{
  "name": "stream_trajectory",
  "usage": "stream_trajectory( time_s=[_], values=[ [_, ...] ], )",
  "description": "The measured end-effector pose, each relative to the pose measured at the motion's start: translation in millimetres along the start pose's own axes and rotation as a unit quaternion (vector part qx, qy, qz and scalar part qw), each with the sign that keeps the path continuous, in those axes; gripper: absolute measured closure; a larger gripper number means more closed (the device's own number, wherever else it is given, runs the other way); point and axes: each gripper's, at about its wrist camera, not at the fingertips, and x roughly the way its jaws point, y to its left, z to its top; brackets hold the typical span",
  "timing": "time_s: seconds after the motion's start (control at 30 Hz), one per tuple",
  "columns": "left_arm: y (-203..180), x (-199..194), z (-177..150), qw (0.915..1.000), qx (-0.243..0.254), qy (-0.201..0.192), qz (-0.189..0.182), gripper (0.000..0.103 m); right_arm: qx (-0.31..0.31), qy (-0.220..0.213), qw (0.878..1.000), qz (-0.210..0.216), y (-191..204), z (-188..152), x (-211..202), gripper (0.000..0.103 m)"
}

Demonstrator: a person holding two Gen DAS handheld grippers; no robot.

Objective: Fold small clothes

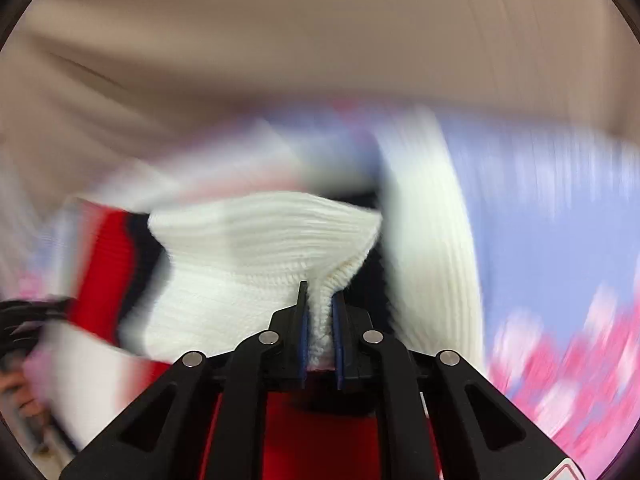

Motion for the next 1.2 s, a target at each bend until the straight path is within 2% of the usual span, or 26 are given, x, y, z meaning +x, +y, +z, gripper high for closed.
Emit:
stream_trajectory(
  time_s=[0.07,0.13,0.17,0.2,0.23,0.27,0.3,0.33,0.37,0.4,0.43,0.47,0.5,0.57,0.63,0.7,0.83,0.9,0.93,0.97,1.03,1.07,1.1,1.13,1.2],
  values=[
    [-2,2,-8,0.9999,0.011,-0.009,0.009,0.095,0.013,-0.042,0.998,0.047,2,2,-28,0.095],
    [-6,2,-11,0.9988,0.035,-0.026,0.022,0.095,0.002,-0.091,0.993,0.071,9,8,-55,0.095],
    [-7,4,-12,0.9984,0.041,-0.029,0.026,0.095,0.001,-0.105,0.992,0.064,8,10,-60,0.095],
    [-8,9,-14,0.9984,0.041,-0.029,0.025,0.095,0.005,-0.096,0.994,0.053,4,12,-53,0.094],
    [-8,14,-14,0.9984,0.042,-0.029,0.023,0.095,0.008,-0.067,0.997,0.037,-2,13,-35,0.094],
    [-9,14,-16,0.9981,0.047,-0.033,0.022,0.095,0.01,-0.019,1.0,0.009,-10,11,-9,0.094],
    [-9,14,-17,0.9977,0.052,-0.038,0.023,0.095,0.012,-0.015,1.0,0.01,-16,7,1,0.096],
    [-11,14,-20,0.9974,0.056,-0.04,0.024,0.095,0.015,-0.025,0.999,0.014,-17,8,-5,0.094],
    [-11,15,-21,0.997,0.06,-0.043,0.023,0.095,0.024,-0.026,0.999,-0.002,-16,11,-14,0.091],
    [-11,16,-23,0.9967,0.064,-0.046,0.021,0.094,0.036,-0.047,0.998,-0.024,-14,13,-30,0.085],
    [-7,12,-23,0.9964,0.066,-0.05,0.018,0.094,0.036,-0.073,0.996,-0.024,-8,15,-44,0.079],
    [-5,11,-26,0.9959,0.07,-0.057,0.014,0.094,0.031,-0.091,0.995,-0.005,2,17,-57,0.079],
    [-5,0,-36,0.9956,0.068,-0.063,0.009,0.093,0.02,-0.098,0.995,0.029,18,23,-67,0.078],
    [-4,1,-34,0.9956,0.067,-0.065,0.009,0.093,-0.022,-0.084,0.992,0.09,61,36,-68,0.062],
    [-4,4,-34,0.9958,0.063,-0.065,0.006,0.093,-0.079,-0.075,0.985,0.132,112,45,-58,0.05],
    [-3,4,-33,0.9959,0.063,-0.064,0.003,0.093,-0.131,-0.057,0.976,0.166,172,47,-36,0.047],
    [-1,4,-31,0.996,0.063,-0.063,-0.001,0.093,-0.185,-0.008,0.965,0.185,260,62,34,0.047],
    [0,4,-31,0.9961,0.062,-0.063,-0.004,0.093,-0.21,0.003,0.961,0.18,293,66,60,0.047],
    [0,4,-30,0.9961,0.062,-0.063,-0.005,0.093,-0.227,0.008,0.958,0.177,306,65,73,0.045],
    [0,4,-30,0.9961,0.061,-0.063,-0.006,0.093,-0.238,0.013,0.957,0.167,314,61,79,0.038],
    [0,4,-30,0.9962,0.06,-0.063,-0.006,0.093,-0.249,0.029,0.957,0.144,326,60,99,0.036],
    [0,4,-30,0.9962,0.06,-0.063,-0.006,0.094,-0.253,0.034,0.957,0.138,325,54,104,0.047],
    [0,4,-30,0.9961,0.061,-0.064,-0.004,0.095,-0.254,0.037,0.957,0.136,323,52,108,0.065],
    [-1,4,-31,0.996,0.062,-0.064,-0.003,0.095,-0.248,0.043,0.957,0.143,321,56,112,0.094],
    [-3,3,-32,0.9956,0.069,-0.064,0.002,0.095,-0.229,0.022,0.959,0.164,314,69,103,0.096]
  ],
)
